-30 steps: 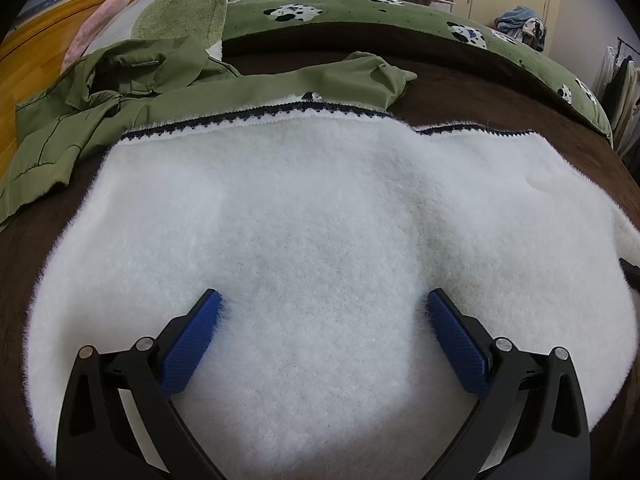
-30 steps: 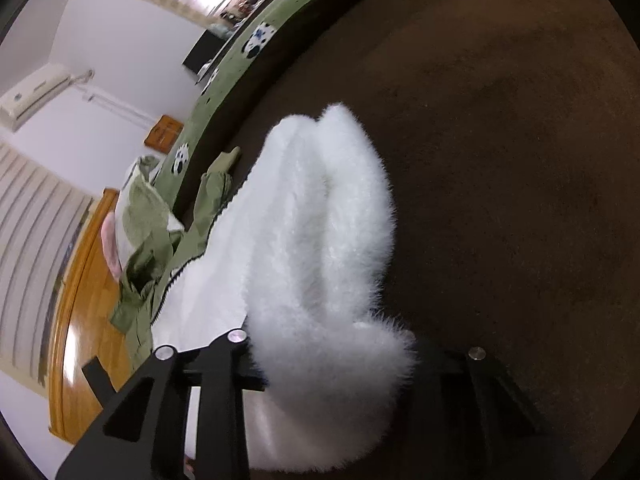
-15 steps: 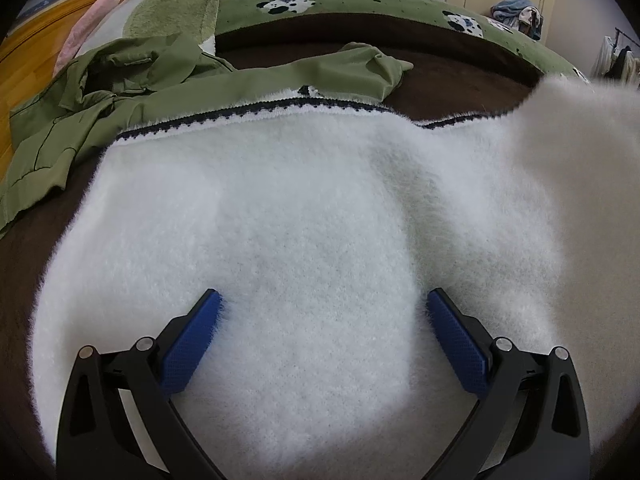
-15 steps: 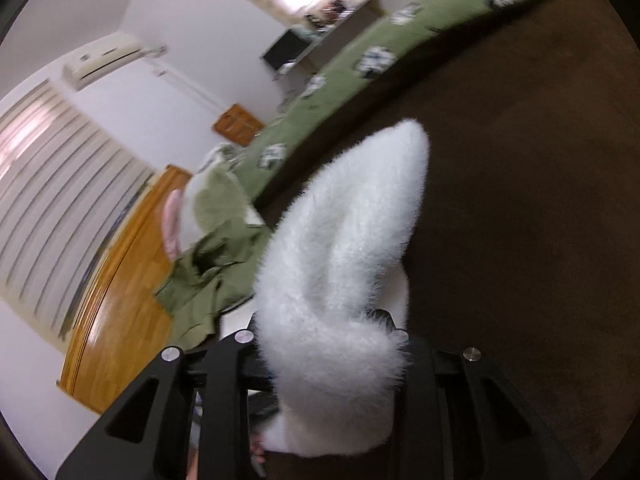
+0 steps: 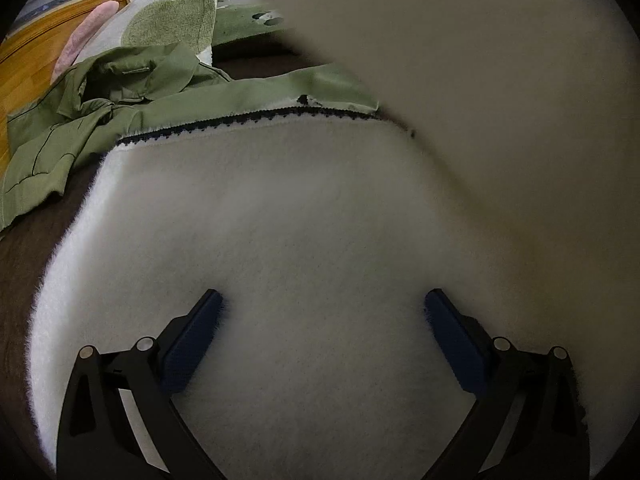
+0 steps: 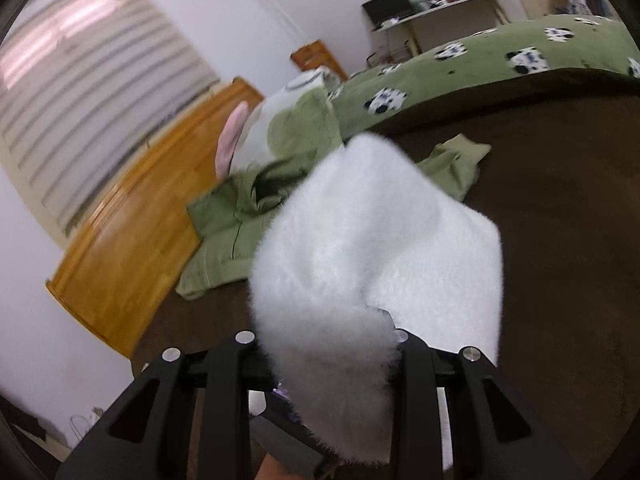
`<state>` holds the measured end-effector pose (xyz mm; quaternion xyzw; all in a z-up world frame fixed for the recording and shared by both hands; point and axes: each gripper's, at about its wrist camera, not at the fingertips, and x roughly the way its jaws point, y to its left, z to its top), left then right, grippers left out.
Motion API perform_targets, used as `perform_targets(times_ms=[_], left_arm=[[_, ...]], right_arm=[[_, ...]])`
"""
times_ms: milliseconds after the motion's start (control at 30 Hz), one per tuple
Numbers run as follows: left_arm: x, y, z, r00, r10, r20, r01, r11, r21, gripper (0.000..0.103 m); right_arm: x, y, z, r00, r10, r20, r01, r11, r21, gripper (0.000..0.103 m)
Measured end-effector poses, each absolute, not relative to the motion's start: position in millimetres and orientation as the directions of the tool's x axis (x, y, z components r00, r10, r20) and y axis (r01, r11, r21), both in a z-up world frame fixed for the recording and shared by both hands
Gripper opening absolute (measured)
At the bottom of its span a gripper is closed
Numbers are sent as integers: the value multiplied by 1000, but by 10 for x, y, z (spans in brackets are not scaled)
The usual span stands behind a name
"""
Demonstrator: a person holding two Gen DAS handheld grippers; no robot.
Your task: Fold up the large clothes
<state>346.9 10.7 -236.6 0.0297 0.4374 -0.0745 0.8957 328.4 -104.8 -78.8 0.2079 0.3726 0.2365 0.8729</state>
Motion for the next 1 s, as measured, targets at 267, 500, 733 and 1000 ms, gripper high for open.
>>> perform_targets(times_ms=[267,500,733,1000], left_arm=[[3456,147,-2293,617,-126,-777,189,982,-9,95],[3208,574,-2072,667,-51,-743,170,982,85,94],[2853,1548,-1964,670,-1,-742,42,998,37,95],[2441,2413,-1855,663,55,-747,-87,996,-4,96]], right_arm=[[3215,-1007,-819,625,546,-557,-220,809,545,29],[3287,-667,-659,617,578,-535,-267,793,548,29],[3364,222,-800,573,586,-573,-351,807,474,29],[3262,928,-1832,450,435,-780,-317,894,316,29]])
